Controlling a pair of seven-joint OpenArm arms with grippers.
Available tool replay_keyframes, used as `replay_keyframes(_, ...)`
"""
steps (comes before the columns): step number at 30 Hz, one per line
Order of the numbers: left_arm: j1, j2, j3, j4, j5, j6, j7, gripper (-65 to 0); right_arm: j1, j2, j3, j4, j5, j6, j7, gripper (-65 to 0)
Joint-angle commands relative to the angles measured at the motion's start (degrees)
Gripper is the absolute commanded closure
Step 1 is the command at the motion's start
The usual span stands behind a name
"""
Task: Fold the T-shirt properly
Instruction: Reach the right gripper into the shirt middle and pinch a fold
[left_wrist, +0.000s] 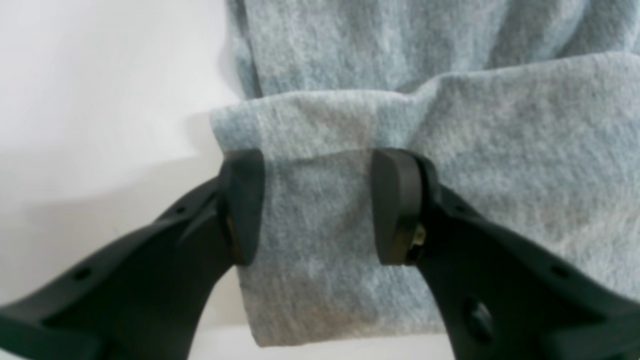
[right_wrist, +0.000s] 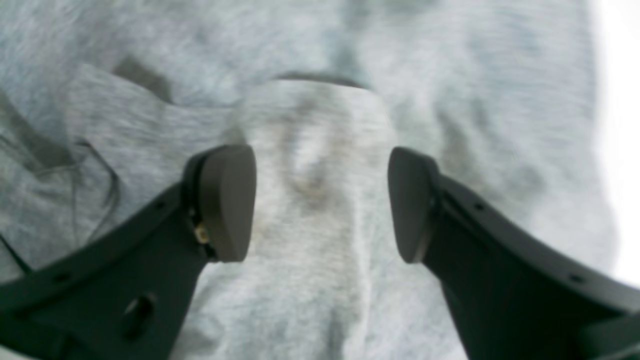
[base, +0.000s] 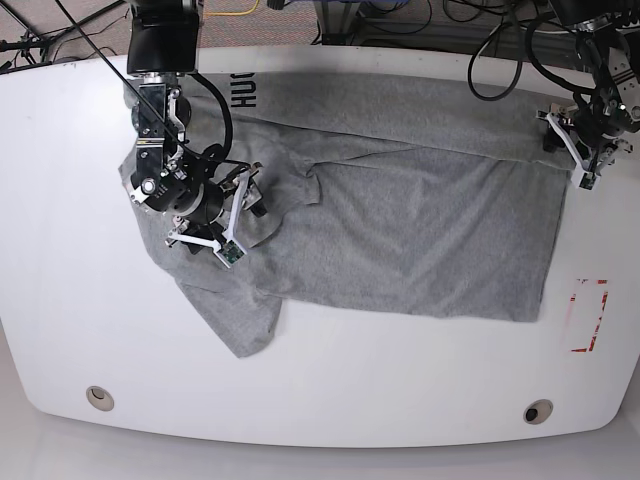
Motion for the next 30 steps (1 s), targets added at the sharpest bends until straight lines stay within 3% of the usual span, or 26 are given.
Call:
replay_keyframes(1, -0.23, -0.81, -0.36, 0.66, 0.01, -0.06, -0.12, -30.7, 2.94, -0.8, 0.4, -2.5, -0.05, -0.05, 2.57, -40.0)
replay_keyframes(13, -0.32, -0.81, -0.36, 0.66, 0.01, -0.06, -0.12, -30.7, 3.38, -1.68, 0.14, -7.6, -0.13, -0.05, 7.49, -38.0)
replay_keyframes(22, -0.32, -0.9, -0.36, 0.66, 0.01, -0.06, -0.12, -30.7, 3.47, -1.68, 0.05, -10.41, -0.13, -0.05, 9.43, -13.5)
replay_keyframes(30, -0.32, -0.99, -0.36, 0.66, 0.01, -0.06, -0.12, -30.7, 3.29, -1.68, 0.05, -9.8, -0.13, -0.05, 9.6, -5.4)
